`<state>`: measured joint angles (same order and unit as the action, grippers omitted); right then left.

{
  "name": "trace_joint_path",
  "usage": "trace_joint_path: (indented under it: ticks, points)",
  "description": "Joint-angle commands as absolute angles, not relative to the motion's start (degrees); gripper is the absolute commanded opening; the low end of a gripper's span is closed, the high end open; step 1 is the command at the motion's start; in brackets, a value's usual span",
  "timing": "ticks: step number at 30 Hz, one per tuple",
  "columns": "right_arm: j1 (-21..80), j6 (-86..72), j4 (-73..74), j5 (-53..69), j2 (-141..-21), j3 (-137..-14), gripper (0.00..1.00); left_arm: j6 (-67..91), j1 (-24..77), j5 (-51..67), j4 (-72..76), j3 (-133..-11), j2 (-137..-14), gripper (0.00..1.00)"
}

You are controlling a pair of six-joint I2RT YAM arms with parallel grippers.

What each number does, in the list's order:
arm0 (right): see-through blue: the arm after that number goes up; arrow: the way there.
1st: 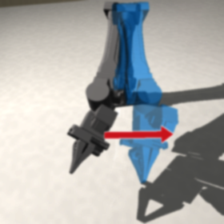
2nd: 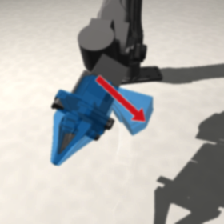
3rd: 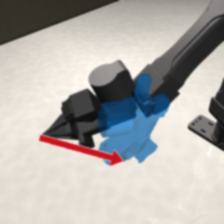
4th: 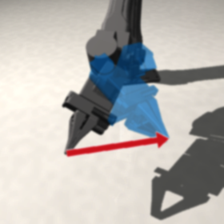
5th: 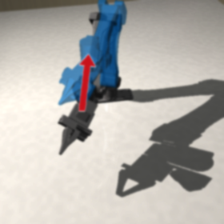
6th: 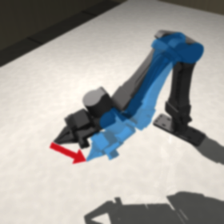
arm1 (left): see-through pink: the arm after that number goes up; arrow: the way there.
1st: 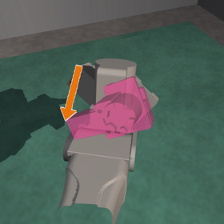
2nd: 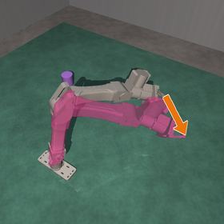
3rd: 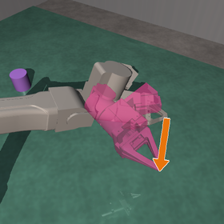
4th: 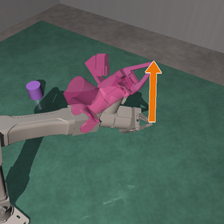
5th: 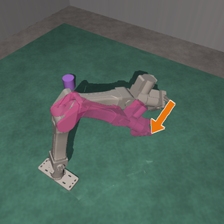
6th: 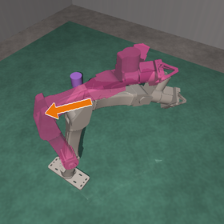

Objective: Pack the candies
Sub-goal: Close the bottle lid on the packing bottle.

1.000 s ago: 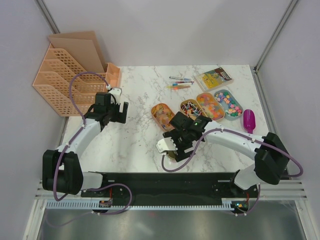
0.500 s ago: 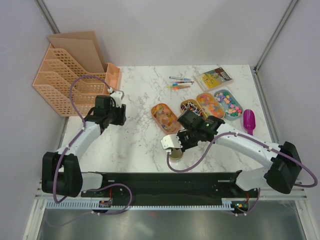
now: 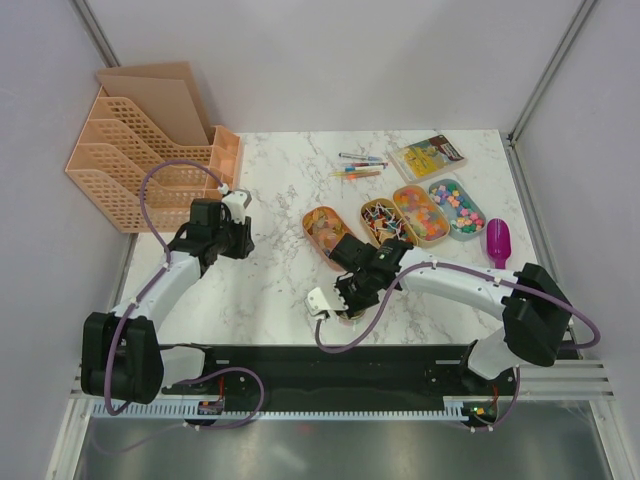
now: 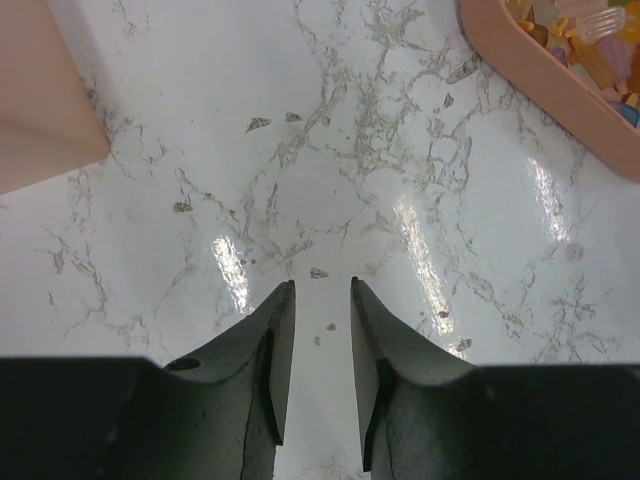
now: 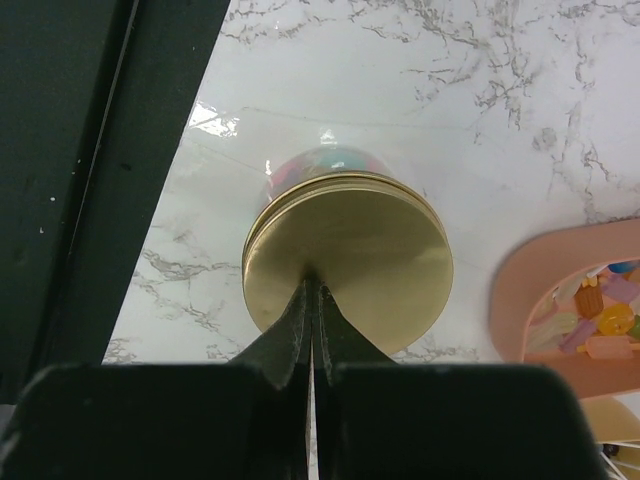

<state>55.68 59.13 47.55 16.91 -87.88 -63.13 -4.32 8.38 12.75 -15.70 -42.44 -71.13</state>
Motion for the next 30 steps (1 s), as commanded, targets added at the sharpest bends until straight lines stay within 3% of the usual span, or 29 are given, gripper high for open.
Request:
trace_joint_path:
  ticks: [1, 10, 21, 30]
  points:
    - [55.81, 57.75, 47.29, 16.18, -89.21, -61.43, 0.00, -3.87, 8.26, 14.15, -13.45, -42.71, -69.87, 0.36]
    - [55.81, 57.48, 50.10, 17.31, -87.89, -71.01, 0.00, -3.34, 8.17, 14.50, -13.18, -42.71, -70.14, 0.36]
    - [55.81, 59.50, 46.76, 15.65, -95.01, -63.28, 0.00, -3.69, 8.17, 13.80, -13.27, -42.19, -69.52, 0.36]
    - [54.40, 58.35, 50.88, 14.94, -88.07, -69.34, 0.00, -3.61, 8.26, 14.94, -13.10, -42.45, -70.75, 0.36]
